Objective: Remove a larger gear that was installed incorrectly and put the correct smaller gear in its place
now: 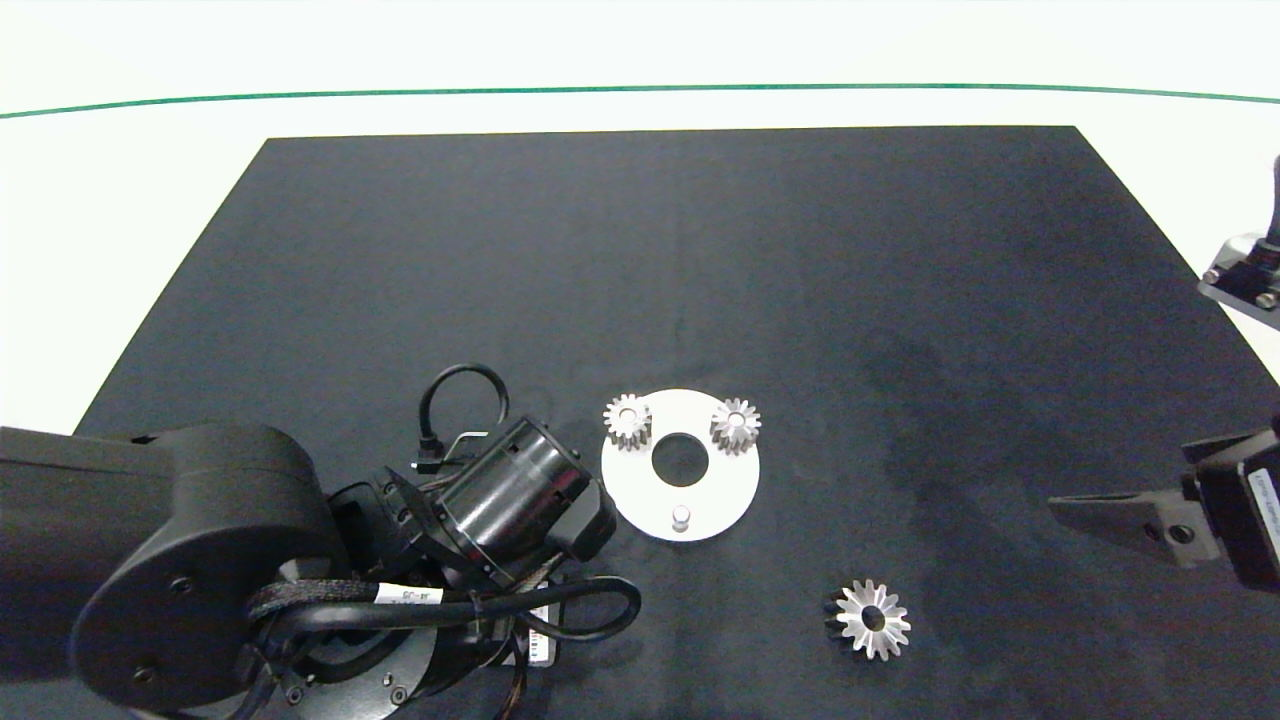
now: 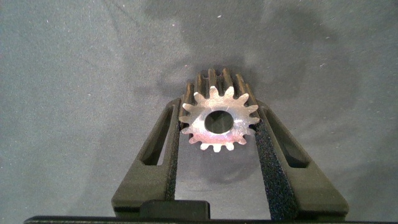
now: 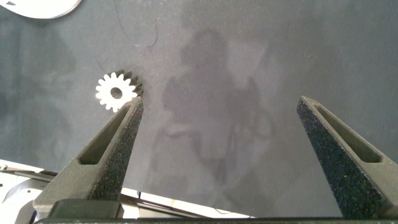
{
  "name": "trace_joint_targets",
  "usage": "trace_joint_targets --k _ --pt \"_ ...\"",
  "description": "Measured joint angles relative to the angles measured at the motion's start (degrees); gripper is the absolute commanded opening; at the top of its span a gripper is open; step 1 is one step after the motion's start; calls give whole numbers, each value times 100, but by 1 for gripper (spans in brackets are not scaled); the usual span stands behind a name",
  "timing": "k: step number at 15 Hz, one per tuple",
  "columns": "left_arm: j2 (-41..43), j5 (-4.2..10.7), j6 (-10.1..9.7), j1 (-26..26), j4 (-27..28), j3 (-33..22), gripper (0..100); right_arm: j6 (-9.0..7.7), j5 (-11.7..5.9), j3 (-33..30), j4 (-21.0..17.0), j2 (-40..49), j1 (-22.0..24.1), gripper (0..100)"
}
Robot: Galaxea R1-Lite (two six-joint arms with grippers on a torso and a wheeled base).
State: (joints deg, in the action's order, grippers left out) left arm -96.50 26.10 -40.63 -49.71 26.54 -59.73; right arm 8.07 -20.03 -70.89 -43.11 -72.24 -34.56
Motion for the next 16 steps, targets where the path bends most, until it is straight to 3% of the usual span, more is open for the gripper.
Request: trace_joint_targets --k 3,5,10,13,16 --pt "151 0 148 -137 135 -178 16 -52 -11 -11 -5 210 -13 100" --pt "212 2 158 -243 664 -488 16 -57 -28 -15 -30 319 -5 100" --pt "188 5 279 -461 1665 -1725 16 -77 -48 -111 -49 450 185 100" --pt "-24 7 453 -491 1979 -2375 16 -140 -50 -173 -61 513 352 100" --pt "-302 13 511 -601 2159 -2842 16 -336 -4 -332 -59 516 811 100"
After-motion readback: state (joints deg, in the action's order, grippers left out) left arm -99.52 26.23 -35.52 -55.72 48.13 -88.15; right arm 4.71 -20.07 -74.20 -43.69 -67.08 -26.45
